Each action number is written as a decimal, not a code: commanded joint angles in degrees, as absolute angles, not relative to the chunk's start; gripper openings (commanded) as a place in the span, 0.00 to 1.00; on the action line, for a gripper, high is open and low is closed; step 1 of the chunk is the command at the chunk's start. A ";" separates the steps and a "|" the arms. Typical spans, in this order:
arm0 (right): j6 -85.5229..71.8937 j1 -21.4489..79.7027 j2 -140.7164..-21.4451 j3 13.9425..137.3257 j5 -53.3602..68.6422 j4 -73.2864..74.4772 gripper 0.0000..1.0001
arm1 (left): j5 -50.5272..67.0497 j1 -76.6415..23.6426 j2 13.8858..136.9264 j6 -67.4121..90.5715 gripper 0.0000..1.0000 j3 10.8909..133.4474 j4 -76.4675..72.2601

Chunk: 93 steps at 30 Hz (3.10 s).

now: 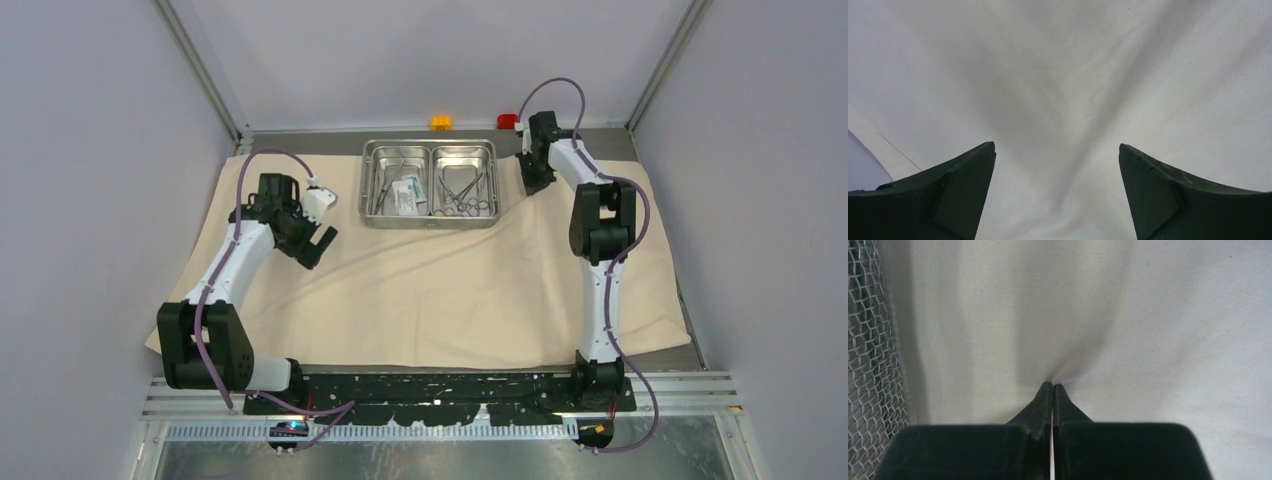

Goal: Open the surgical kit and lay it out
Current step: Smooth out the surgical kit at the center of the board.

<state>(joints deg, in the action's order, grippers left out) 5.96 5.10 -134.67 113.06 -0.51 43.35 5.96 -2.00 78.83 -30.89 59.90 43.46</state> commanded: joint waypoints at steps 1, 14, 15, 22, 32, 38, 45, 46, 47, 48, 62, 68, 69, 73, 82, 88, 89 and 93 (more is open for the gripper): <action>11.59 3.60 -139.64 116.00 -11.65 41.35 0.01 | 5.46 -2.28 77.62 -31.38 0.96 61.98 42.76; 12.48 3.53 -143.66 122.10 -11.28 43.98 0.00 | 5.17 -2.21 77.36 -30.83 0.96 61.89 42.75; 12.23 3.59 -143.55 121.82 -10.59 43.95 0.00 | 5.10 -2.25 77.35 -30.79 0.96 61.88 42.80; 10.26 3.93 -141.08 118.26 -7.16 44.01 0.01 | 4.55 -2.25 78.40 -30.38 0.96 62.93 42.72; 7.76 3.02 -128.35 108.23 -3.09 42.44 0.55 | 3.34 -2.21 79.63 -29.96 0.96 63.56 42.86; 11.01 -0.74 -112.87 91.97 -2.48 41.66 0.64 | 3.20 -2.21 79.87 -30.52 0.97 63.35 41.77; 21.06 -12.09 -97.61 71.50 -0.83 43.66 0.64 | 3.16 -2.27 81.33 -31.11 0.98 63.59 39.85; 23.74 -13.41 -96.06 68.99 -1.03 43.69 0.64 | 3.43 -2.23 81.65 -31.03 0.98 63.91 39.86; 25.48 -14.35 -94.65 66.53 -1.39 43.50 0.64 | 3.63 -2.21 81.96 -30.99 0.98 64.26 39.84; 27.04 -15.05 -93.44 63.96 -1.84 43.04 0.64 | 3.88 -2.21 82.34 -30.92 0.98 64.51 39.82; 39.28 -20.77 -80.17 40.67 -9.12 39.97 0.60 | 5.79 -2.48 82.84 -30.27 0.98 65.93 41.44; 43.59 -24.90 -77.83 36.09 -11.91 39.88 0.60 | 5.71 -2.58 83.31 -30.75 0.98 66.78 41.76; 44.19 -25.56 -77.71 35.33 -12.28 39.90 0.60 | 5.77 -2.55 83.43 -30.86 0.98 66.86 41.87; 47.45 -27.64 -76.45 31.62 -14.65 39.97 0.59 | 5.65 -2.60 83.74 -31.44 0.98 66.89 42.01; 54.89 -33.73 -69.00 27.86 -17.95 46.09 0.58 | 3.06 -2.56 84.30 -34.03 0.98 65.72 42.02; 59.66 -37.86 -63.71 26.59 -21.19 49.41 0.58 | 1.47 -2.58 84.31 -35.56 0.98 65.96 41.93; 60.28 -38.57 -62.83 26.81 -21.40 49.87 0.58 | 1.29 -2.55 84.43 -35.79 0.98 66.09 41.92; 62.24 -42.34 -60.02 28.56 -21.19 51.21 0.59 | 0.97 -2.60 84.40 -36.44 0.99 66.29 41.94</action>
<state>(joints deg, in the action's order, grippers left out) 58.41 -39.42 -63.05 26.98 -20.03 48.07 1.93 -2.26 84.20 -34.98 64.90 42.26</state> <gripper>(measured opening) 0.585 0.985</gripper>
